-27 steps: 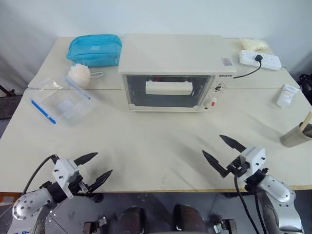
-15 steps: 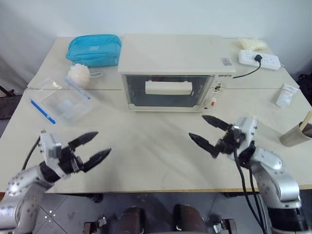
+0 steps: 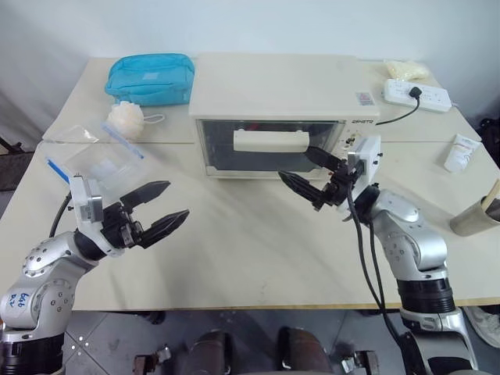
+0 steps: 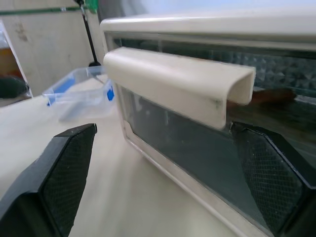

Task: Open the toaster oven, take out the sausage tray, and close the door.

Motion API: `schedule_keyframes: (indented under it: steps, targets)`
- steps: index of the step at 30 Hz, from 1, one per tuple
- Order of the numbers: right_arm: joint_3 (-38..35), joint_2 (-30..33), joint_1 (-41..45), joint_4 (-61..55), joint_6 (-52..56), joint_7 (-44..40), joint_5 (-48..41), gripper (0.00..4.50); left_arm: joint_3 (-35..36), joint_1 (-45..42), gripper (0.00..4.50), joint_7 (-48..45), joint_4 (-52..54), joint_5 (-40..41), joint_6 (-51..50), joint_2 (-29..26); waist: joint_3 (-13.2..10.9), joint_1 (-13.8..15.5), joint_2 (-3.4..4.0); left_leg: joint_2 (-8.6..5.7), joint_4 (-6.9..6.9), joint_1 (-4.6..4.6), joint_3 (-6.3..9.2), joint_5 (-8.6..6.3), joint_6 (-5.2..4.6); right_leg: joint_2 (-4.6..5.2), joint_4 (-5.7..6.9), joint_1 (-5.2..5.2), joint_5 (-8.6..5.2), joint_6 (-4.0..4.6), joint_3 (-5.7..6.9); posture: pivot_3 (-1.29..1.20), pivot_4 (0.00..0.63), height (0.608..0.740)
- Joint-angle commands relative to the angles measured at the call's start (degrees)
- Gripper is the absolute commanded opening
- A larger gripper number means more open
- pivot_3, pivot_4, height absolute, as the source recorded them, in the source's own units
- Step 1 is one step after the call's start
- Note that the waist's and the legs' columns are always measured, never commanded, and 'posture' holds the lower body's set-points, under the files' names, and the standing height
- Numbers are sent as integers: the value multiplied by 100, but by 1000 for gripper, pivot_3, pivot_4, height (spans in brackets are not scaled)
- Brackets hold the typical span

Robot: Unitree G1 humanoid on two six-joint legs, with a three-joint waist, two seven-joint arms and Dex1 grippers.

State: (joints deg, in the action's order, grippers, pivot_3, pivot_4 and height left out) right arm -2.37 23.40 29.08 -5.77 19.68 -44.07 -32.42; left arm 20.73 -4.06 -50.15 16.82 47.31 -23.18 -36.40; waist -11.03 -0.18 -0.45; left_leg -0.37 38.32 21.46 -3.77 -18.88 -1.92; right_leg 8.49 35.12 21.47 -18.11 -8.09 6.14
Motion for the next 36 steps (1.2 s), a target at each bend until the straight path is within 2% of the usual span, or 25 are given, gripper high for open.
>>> schedule_keyframes:
  steps: [1, 9, 12, 15, 20, 27, 33, 36]
  targets:
    - [66, 69, 143, -97, -440, -540, 61, 4500, 23, 21, 4484, 75, 193, 115, -107, 20, 0, -1, 0, 1, 0, 0, 1, 0, 0, -1, 1, 0, 0, 0, 0, 0, 150, 740]
    - [221, 371, -228, -265, -1409, -1432, 551, 4500, 104, 75, 4484, 161, 93, 62, -338, -75, 0, -19, 1, 1, -8, 0, -3, 0, 0, -1, -2, 5, 0, 0, 0, 0, 150, 740]
    - [481, 851, -755, -98, -2468, -2078, 1205, 4500, 36, -517, 4484, 186, -425, 36, -327, -18, 0, 49, 0, 1, -9, 0, -1, 0, 0, -1, -3, 5, 0, 0, 2, 0, 150, 740]
    - [472, 860, -872, 116, -2883, -2052, 1346, 4500, -144, -1414, 3900, 228, -1254, -243, -39, 183, -1, 60, -1, -2, 8, 1, -2, 0, 0, -1, -9, -7, 0, 0, 7, 0, 150, 740]
    - [504, 782, -803, 294, -3122, -1976, 1440, 4500, -638, -2267, 2333, 31, -2099, -792, 273, 460, -1, -11, -1, 2, 31, 4, -15, 0, 0, -1, -1, -6, 0, 0, 10, 0, 150, 740]
    - [491, 815, -900, 340, -3334, -1849, 1599, 4500, -1218, -2889, 40, -81, -2986, -1429, 609, 938, -1, 11, -2, 2, 30, 10, -7, -1, 1, 0, 4, -1, 0, -1, 30, 0, 150, 740]
    - [395, 893, -1232, 229, -3386, -1680, 1709, 4500, -1402, -2881, 13, -353, -3083, -1640, 702, 1065, -1, 33, -2, 2, 40, 15, -1, -3, -1, 3, 5, -2, 1, -2, 34, 0, 150, 740]
    - [2, 1013, -2255, -30, -3347, -1246, 1855, 4500, -1604, -2756, 13, -606, -3142, -1899, 945, 1038, -1, 141, -2, 0, 45, 17, 7, -6, -6, 5, 10, -6, 1, -3, 38, 0, 150, 740]
